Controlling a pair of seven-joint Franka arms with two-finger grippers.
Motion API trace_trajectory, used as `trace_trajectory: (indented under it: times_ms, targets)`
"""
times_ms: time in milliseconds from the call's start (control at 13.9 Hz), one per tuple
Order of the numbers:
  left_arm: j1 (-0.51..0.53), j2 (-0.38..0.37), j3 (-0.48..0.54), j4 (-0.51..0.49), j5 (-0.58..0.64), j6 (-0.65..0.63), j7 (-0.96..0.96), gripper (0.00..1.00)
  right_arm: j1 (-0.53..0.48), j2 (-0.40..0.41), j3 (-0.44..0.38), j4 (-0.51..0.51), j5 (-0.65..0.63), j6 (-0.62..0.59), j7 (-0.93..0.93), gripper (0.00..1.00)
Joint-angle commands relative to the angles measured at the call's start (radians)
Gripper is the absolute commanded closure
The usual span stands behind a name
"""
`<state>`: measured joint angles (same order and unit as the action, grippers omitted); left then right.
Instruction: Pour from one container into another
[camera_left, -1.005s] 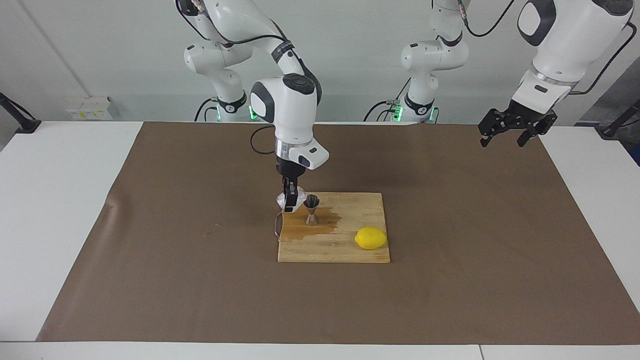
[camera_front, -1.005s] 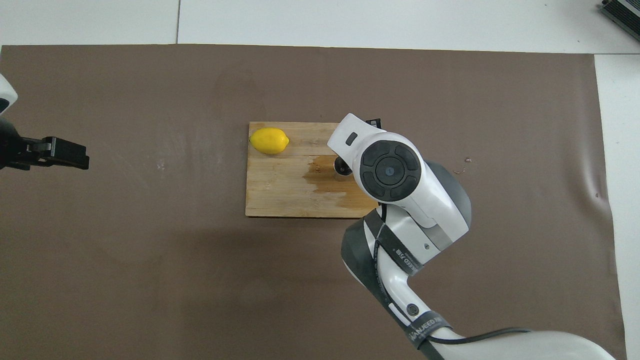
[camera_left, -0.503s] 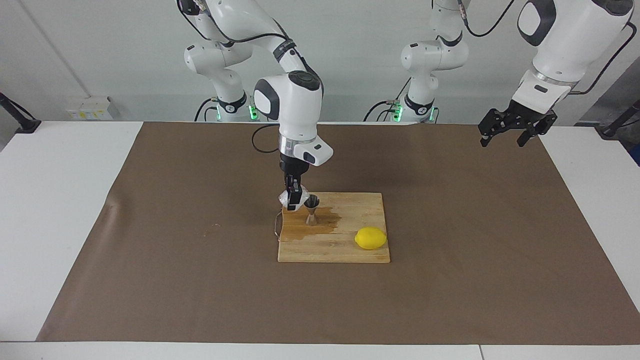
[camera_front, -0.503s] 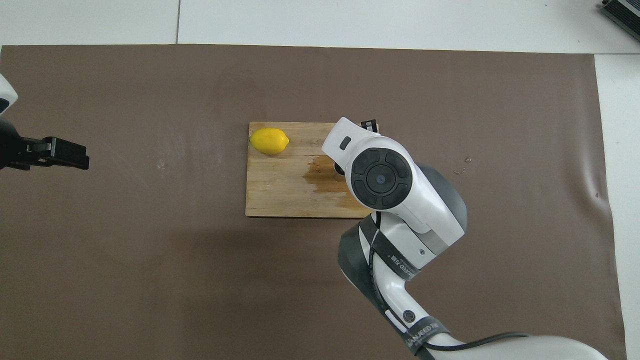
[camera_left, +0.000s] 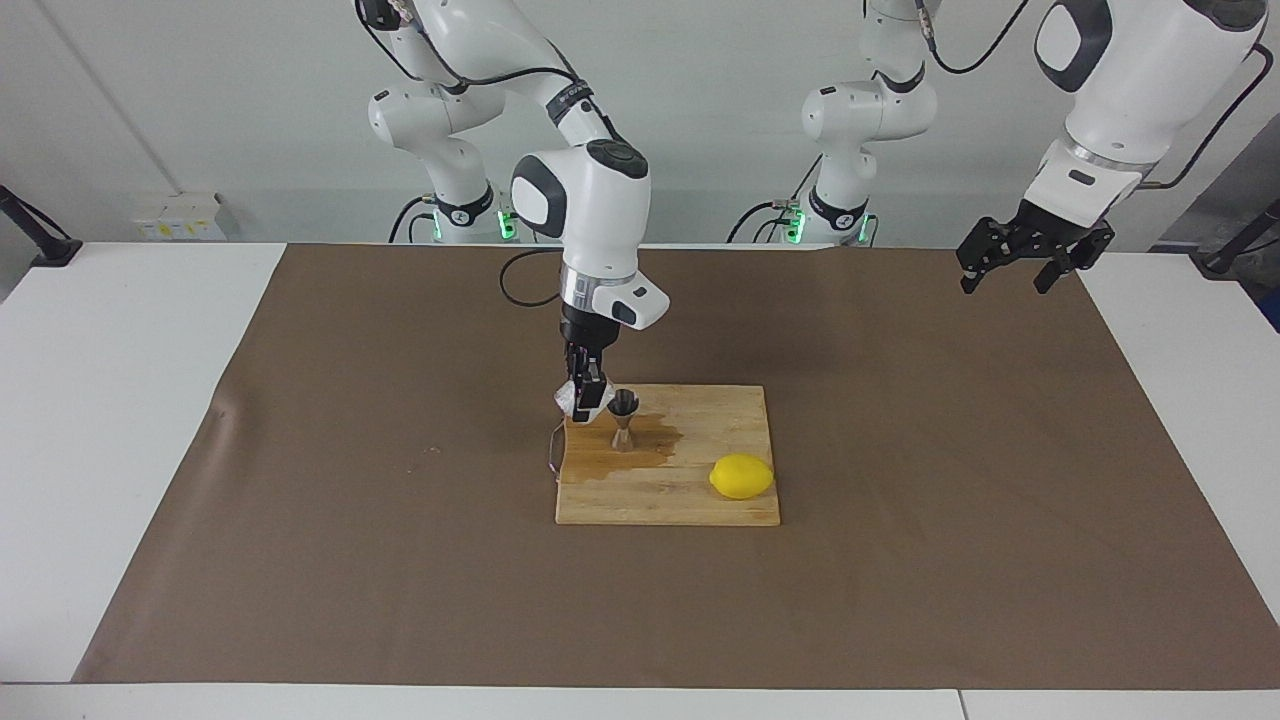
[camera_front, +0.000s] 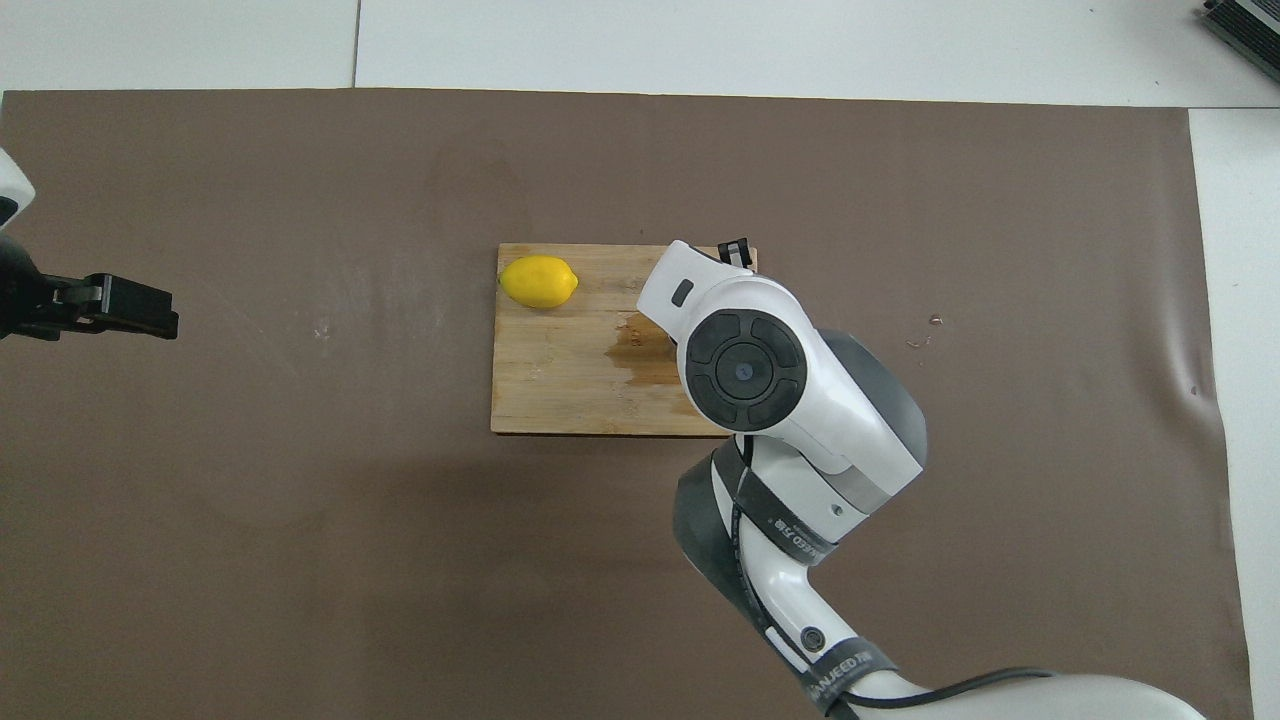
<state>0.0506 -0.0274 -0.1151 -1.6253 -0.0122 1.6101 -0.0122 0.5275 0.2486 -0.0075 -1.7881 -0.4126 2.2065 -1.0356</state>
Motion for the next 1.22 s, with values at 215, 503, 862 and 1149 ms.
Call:
trace_trajectory:
  times_ms: [215, 503, 862, 1149]
  targets:
    - [0.000, -0.022, 0.003, -0.015, 0.017, -0.013, 0.011, 0.00, 0.006, -0.009, 0.006, -0.014, -0.051, 0.001, 0.028, 0.54]
    - [0.000, -0.023, 0.003, -0.015, 0.017, -0.013, 0.011, 0.00, 0.009, -0.011, 0.007, -0.019, -0.052, -0.004, 0.028, 0.54]
    - [0.000, -0.022, 0.003, -0.015, 0.015, -0.013, 0.011, 0.00, 0.009, -0.009, 0.007, -0.016, -0.051, 0.005, 0.029, 0.54]
    - [0.000, -0.023, 0.003, -0.015, 0.017, -0.013, 0.011, 0.00, 0.009, -0.009, 0.007, -0.017, -0.051, 0.002, 0.029, 0.54]
